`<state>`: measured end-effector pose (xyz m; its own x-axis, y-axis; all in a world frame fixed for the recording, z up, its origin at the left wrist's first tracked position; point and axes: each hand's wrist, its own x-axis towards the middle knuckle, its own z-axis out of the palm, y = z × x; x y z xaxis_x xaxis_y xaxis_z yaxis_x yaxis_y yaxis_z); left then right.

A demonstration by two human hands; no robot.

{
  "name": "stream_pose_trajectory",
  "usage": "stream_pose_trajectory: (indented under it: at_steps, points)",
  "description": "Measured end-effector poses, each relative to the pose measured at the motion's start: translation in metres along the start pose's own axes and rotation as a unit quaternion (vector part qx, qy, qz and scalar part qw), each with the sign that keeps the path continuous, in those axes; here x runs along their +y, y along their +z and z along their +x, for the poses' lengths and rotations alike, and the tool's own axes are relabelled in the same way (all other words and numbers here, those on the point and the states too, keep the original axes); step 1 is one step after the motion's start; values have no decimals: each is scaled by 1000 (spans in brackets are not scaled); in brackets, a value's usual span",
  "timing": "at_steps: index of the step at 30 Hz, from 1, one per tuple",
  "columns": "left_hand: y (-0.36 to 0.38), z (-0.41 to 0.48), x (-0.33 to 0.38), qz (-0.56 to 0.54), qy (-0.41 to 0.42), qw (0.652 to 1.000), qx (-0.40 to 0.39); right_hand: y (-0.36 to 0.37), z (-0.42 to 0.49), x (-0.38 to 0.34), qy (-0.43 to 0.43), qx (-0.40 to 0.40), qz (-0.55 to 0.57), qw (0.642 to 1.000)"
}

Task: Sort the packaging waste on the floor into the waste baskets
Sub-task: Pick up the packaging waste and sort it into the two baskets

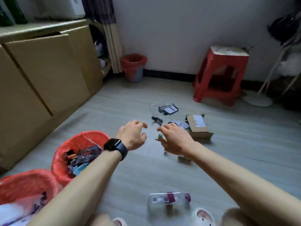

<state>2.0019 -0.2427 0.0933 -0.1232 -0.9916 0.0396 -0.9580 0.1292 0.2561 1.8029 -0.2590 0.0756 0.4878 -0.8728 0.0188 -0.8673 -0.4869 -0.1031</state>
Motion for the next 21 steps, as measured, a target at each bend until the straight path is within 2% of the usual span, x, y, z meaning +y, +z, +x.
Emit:
stream_pose_trajectory:
  at_steps: [5, 10, 14, 21]
  points:
    - [35, 32, 69, 2, 50, 996, -78, 17, -61, 95, 148, -47, 46, 987]
    - [82, 69, 88, 4, 63, 989, -135, 52, -63, 144, 213, -45, 101, 971]
    - [127, 101, 74, 27, 48, 984, -168, 90, -30, 166, 249, -57, 146, 956]
    - [229, 187, 4, 19, -18, 974, -224, 192, 70, 214, 283, -88, 175, 939]
